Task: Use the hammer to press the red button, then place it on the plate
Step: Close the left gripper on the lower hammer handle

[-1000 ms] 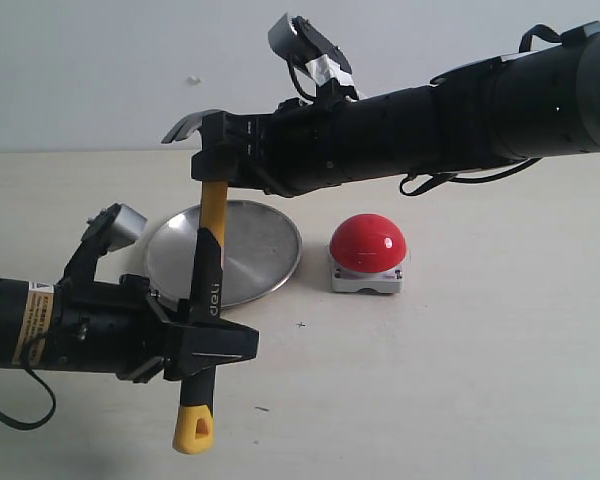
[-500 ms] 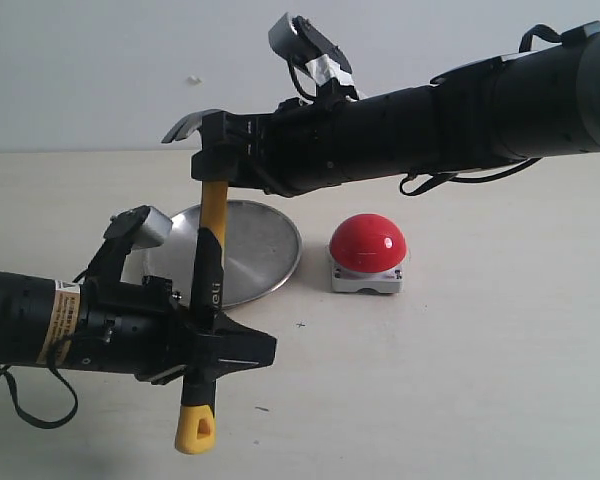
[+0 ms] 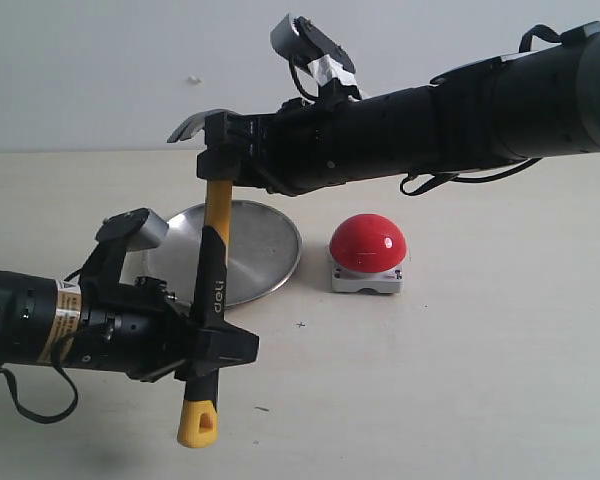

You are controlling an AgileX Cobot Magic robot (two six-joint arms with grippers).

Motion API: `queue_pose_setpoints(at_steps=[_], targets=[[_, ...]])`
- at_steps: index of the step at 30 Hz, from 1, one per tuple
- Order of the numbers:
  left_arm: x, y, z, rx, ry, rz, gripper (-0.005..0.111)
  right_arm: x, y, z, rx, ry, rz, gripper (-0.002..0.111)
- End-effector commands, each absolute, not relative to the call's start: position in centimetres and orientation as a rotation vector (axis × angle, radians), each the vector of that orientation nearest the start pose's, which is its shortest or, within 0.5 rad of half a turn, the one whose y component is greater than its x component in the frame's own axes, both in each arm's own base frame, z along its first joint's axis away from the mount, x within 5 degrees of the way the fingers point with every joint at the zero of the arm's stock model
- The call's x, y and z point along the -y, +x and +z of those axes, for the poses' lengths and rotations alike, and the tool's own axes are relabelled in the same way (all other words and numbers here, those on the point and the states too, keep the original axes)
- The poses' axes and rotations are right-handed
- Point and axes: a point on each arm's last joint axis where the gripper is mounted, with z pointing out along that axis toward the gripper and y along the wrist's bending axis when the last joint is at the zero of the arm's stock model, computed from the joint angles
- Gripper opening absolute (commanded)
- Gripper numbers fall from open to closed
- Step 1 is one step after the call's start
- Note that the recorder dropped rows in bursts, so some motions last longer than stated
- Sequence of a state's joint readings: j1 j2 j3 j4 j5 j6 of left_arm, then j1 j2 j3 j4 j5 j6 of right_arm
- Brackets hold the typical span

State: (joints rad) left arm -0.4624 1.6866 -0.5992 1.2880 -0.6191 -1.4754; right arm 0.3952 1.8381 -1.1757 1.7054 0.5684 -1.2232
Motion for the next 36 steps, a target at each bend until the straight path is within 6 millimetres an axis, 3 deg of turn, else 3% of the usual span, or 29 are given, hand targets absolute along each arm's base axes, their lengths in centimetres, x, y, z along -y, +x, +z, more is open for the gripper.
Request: queue_pose_setpoints(at_steps=[1,13,16,18,24,26,36], targets=[[17.04,22.82,14.69,-2.376,0.509,-1.037,0.032,-20.24,35.29,24.28,-2.113,-0.245,1.173,0.0],[17.06,22.85,14.72,-2.368,0.512,-1.037,0.028,-20.24,35.29,24.27,-2.114,-0.243,1.174,0.0],[17.06,22.87,14.74,-2.361,0.522,-1.033,0.016,-20.24,35.29,24.27,-2.114,-0.243,1.174,0.0],[17.06,22.86,14.73,-2.356,0.535,-1.028,-0.001,-20.24,35.29,24.27,-2.114,-0.243,1.174,0.0],[17.06,22.86,14.73,-2.354,0.54,-1.026,0.0,-20.23,35.31,24.26,-2.114,-0.241,1.171,0.0],[17.06,22.86,14.73,-2.354,0.54,-1.026,0.0,-20.2,35.34,24.25,-2.117,-0.234,1.169,0.005],[17.06,22.86,14.73,-2.353,0.542,-1.025,0.0,-20.08,35.48,24.16,-2.129,-0.195,1.158,0.048]])
